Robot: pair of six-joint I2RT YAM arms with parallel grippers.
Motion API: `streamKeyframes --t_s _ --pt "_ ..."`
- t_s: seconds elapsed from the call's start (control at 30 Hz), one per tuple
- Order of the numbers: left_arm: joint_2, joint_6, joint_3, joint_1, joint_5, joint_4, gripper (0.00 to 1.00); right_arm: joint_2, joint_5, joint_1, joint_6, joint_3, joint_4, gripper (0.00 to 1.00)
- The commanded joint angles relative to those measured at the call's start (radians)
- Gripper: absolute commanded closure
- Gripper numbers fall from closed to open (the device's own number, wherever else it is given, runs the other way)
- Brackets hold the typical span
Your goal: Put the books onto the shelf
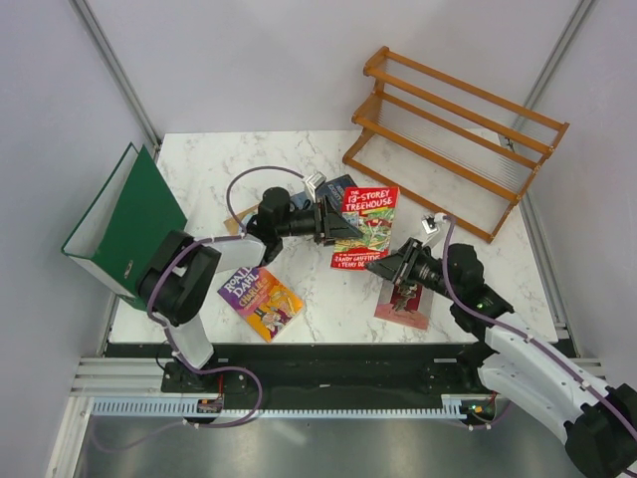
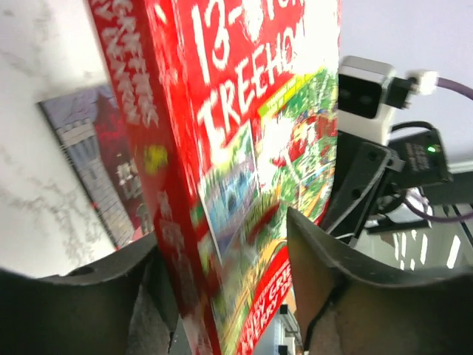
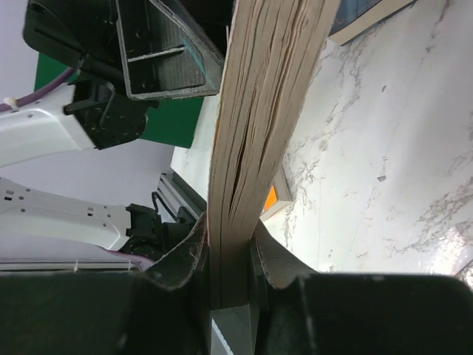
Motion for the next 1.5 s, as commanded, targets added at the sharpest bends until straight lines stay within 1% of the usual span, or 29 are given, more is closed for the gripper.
streamKeyframes --t_s 0.0,0.07,0.1,0.13,0.2,0.23,0.33,0.4,0.43,0.47,0.5,0.6,0.73,0.77,0.9,1.03,1.17,1.3,1.47 --pt "-0.149 0.304 0.024 0.016 -0.103 -0.378 0.34 -0.024 0.054 -0.004 -0.098 0.123 -0.104 1.00" --pt "-0.215 0.392 0.014 0.016 -0.163 -0.489 0.30 -0.016 0.054 -0.003 -0.110 0.158 -0.123 1.00" --pt "-0.235 0.411 0.011 0.016 -0.225 -0.536 0.28 -0.013 0.054 -0.003 -0.116 0.168 -0.138 1.00" --pt "-0.278 0.428 -0.002 0.016 -0.258 -0.623 0.27 -0.010 0.056 -0.004 -0.127 0.175 -0.148 1.00" --pt "-0.320 0.451 -0.023 0.016 -0.339 -0.677 0.25 -0.007 0.079 -0.004 -0.144 0.205 -0.180 1.00" --pt "-0.344 0.453 -0.049 0.016 -0.358 -0.714 0.24 -0.004 0.086 -0.004 -0.162 0.212 -0.207 1.00" --pt "-0.439 0.445 -0.107 0.016 -0.419 -0.751 0.20 0.000 0.128 -0.009 -0.178 0.232 -0.238 1.00" --pt "-0.491 0.431 -0.129 0.016 -0.442 -0.772 0.20 0.010 0.170 -0.015 -0.187 0.240 -0.238 1.00" --pt "-0.507 0.421 -0.143 0.016 -0.457 -0.787 0.18 0.026 0.186 -0.023 -0.188 0.245 -0.238 1.00" --pt "-0.522 0.404 -0.150 0.016 -0.468 -0.827 0.11 0.039 0.197 -0.026 -0.194 0.258 -0.232 1.00" --pt "-0.548 0.399 -0.157 0.015 -0.490 -0.843 0.08 0.052 0.223 -0.030 -0.198 0.267 -0.226 1.00" --pt "-0.620 0.394 -0.187 0.013 -0.525 -0.901 0.08 0.121 0.254 -0.044 -0.211 0.321 -0.221 1.00" --pt "-0.704 0.391 -0.227 0.011 -0.536 -0.949 0.08 0.233 0.264 -0.096 -0.218 0.372 -0.181 1.00" --pt "-0.721 0.393 -0.232 0.011 -0.533 -0.956 0.08 0.249 0.257 -0.110 -0.213 0.382 -0.136 1.00" --pt "-0.787 0.404 -0.288 0.007 -0.524 -0.982 0.08 0.333 0.194 -0.196 -0.176 0.399 -0.022 1.00" --pt "-0.855 0.413 -0.338 0.008 -0.531 -1.002 0.08 0.457 0.132 -0.221 -0.188 0.480 0.033 1.00" --pt "-0.877 0.421 -0.373 0.008 -0.524 -1.008 0.08 0.505 0.131 -0.222 -0.199 0.534 0.069 1.00" --pt "-0.872 0.427 -0.399 0.008 -0.533 -1.008 0.08 0.549 0.132 -0.230 -0.214 0.599 0.053 1.00" --pt "-0.851 0.441 -0.396 0.008 -0.519 -1.008 0.08 0.586 0.142 -0.262 -0.208 0.619 0.055 1.00"
